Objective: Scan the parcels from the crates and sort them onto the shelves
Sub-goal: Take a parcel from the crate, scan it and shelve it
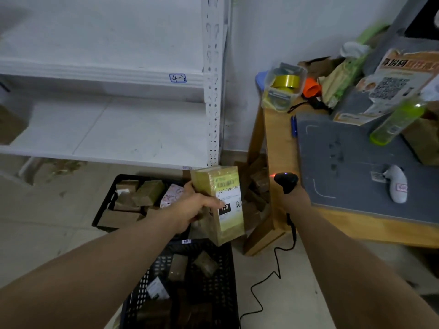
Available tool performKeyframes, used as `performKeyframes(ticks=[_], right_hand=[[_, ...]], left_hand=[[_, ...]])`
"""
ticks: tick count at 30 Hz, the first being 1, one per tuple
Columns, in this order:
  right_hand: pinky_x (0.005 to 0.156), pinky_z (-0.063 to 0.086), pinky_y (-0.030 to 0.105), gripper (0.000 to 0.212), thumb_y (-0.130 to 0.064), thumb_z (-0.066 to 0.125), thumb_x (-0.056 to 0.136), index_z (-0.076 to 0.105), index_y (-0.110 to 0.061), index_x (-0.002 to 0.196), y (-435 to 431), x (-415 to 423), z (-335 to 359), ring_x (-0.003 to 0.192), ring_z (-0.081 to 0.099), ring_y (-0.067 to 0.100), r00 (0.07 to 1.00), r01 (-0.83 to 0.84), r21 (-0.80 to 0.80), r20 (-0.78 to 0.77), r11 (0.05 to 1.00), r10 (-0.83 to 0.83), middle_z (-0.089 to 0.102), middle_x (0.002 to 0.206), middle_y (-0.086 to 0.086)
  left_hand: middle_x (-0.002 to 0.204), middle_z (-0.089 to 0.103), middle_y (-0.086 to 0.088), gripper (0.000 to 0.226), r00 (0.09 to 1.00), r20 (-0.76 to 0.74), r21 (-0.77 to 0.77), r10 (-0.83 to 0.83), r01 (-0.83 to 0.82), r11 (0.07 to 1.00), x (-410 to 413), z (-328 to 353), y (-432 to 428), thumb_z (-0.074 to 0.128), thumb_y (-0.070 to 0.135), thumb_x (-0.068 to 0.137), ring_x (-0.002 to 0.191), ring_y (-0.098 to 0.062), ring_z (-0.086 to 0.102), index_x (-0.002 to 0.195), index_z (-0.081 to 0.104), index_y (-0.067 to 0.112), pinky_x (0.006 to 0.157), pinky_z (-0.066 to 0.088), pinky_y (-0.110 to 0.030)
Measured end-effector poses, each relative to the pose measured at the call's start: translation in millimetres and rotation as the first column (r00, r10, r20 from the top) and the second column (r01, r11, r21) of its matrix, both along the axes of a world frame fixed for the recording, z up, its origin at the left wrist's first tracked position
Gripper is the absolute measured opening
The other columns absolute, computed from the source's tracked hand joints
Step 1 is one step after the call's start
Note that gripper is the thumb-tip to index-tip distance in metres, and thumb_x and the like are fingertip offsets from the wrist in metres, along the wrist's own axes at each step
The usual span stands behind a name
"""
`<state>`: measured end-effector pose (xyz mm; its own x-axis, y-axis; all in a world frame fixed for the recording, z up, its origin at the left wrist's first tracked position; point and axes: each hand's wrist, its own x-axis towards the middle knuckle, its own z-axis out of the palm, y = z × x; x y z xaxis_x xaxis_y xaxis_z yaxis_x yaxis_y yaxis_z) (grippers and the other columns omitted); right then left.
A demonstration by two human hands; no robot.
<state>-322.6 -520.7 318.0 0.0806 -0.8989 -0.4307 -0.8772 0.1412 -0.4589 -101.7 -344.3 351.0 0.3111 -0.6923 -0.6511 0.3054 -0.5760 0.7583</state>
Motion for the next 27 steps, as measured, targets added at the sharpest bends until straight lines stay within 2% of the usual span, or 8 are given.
performKeyframes(ticks=[4,6,11,14,17,21,24,27], right_hand=[[0.068,0.043,0.035,0.03,-0.007,0.053,0.096,0.055,-0.003,0.125,-8.8,-2.9,-8.5,0.086,0.055,0.031,0.999,0.031,0.014,-0.008,0.999,-0.031,0.056,0.1,0.015],[0.063,0.042,0.034,0.028,-0.007,0.052,0.097,0.055,-0.003,0.124,-9.5,-4.5,-10.3,0.083,0.053,0.029,0.998,0.063,0.015,-0.014,0.998,-0.063,0.056,0.099,0.015],[0.08,0.049,0.041,0.055,-0.015,0.061,0.095,0.035,-0.002,0.143,6.7,-9.1,-0.6,0.112,0.058,0.04,0.98,0.167,-0.08,0.126,0.983,-0.157,0.056,0.126,0.02],[0.093,0.05,0.048,0.042,-0.014,0.059,0.093,0.044,-0.004,0.131,20.8,-5.0,17.0,0.116,0.053,0.038,0.966,0.19,-0.23,0.215,0.954,-0.141,0.052,0.128,0.019],[0.082,0.051,0.034,0.034,-0.022,0.062,0.098,0.053,-0.012,0.129,40.6,17.0,49.8,0.107,0.057,0.024,0.949,0.033,-0.077,0.316,0.996,-0.007,0.057,0.118,0.005],[0.096,0.055,0.044,0.032,-0.039,0.06,0.1,0.06,-0.02,0.126,73.1,59.8,87.2,0.112,0.063,0.032,0.841,-0.176,0.162,0.538,0.971,0.063,0.067,0.119,0.011],[0.09,0.057,0.041,0.027,-0.039,0.05,0.105,0.063,-0.021,0.12,96.3,83.7,118.2,0.117,0.063,0.035,0.764,-0.27,0.239,0.642,0.933,0.057,0.069,0.121,0.013],[0.082,0.056,0.035,0.031,-0.04,0.047,0.106,0.065,-0.019,0.119,119.3,97.4,154.3,0.107,0.069,0.024,0.713,-0.346,0.232,0.695,0.909,0.094,0.073,0.114,0.004]], left_hand=[[0.123,0.068,0.003,0.111,1.0,0.004,0.016,0.012,-0.012,1.0,-3.5,-6.7,0.1,0.094,0.016,0.046,0.117,-0.024,0.059,0.14,0.036,0.029,0.101,0.045,-0.053],[0.124,0.067,0.002,0.113,1.0,0.007,0.021,0.015,-0.015,1.0,-5.7,-6.0,0.6,0.093,0.016,0.045,0.117,-0.023,0.059,0.141,0.035,0.028,0.098,0.045,-0.05],[0.123,0.065,0.002,0.104,1.0,0.004,0.001,0.007,-0.007,1.0,-8.9,2.8,1.1,0.091,0.011,0.06,0.115,-0.021,0.058,0.142,0.03,0.029,0.097,0.043,-0.048],[0.122,0.066,0.001,0.099,1.0,-0.001,-0.015,0.004,-0.004,1.0,-6.6,15.2,4.4,0.089,0.009,0.065,0.114,-0.023,0.06,0.143,0.031,0.027,0.1,0.045,-0.049],[0.119,0.071,0.0,0.106,1.0,0.013,-0.037,-0.006,0.006,0.999,-1.1,33.8,11.7,0.094,0.02,0.051,0.113,-0.027,0.064,0.14,0.039,0.027,0.103,0.048,-0.054],[0.112,0.076,-0.001,0.074,1.0,0.016,-0.089,-0.026,0.027,0.996,10.0,61.5,27.6,0.086,0.01,0.069,0.109,-0.026,0.067,0.133,0.051,0.024,0.096,0.051,-0.048],[0.111,0.077,-0.001,0.077,0.999,0.022,-0.134,-0.04,0.043,0.99,24.9,85.4,42.8,0.086,0.018,0.059,0.113,-0.028,0.065,0.13,0.057,0.023,0.103,0.048,-0.053],[0.098,0.079,-0.002,0.062,0.999,0.006,-0.211,-0.04,0.04,0.977,44.2,115.1,58.0,0.079,0.019,0.057,0.106,-0.029,0.067,0.117,0.067,0.019,0.095,0.052,-0.046]])
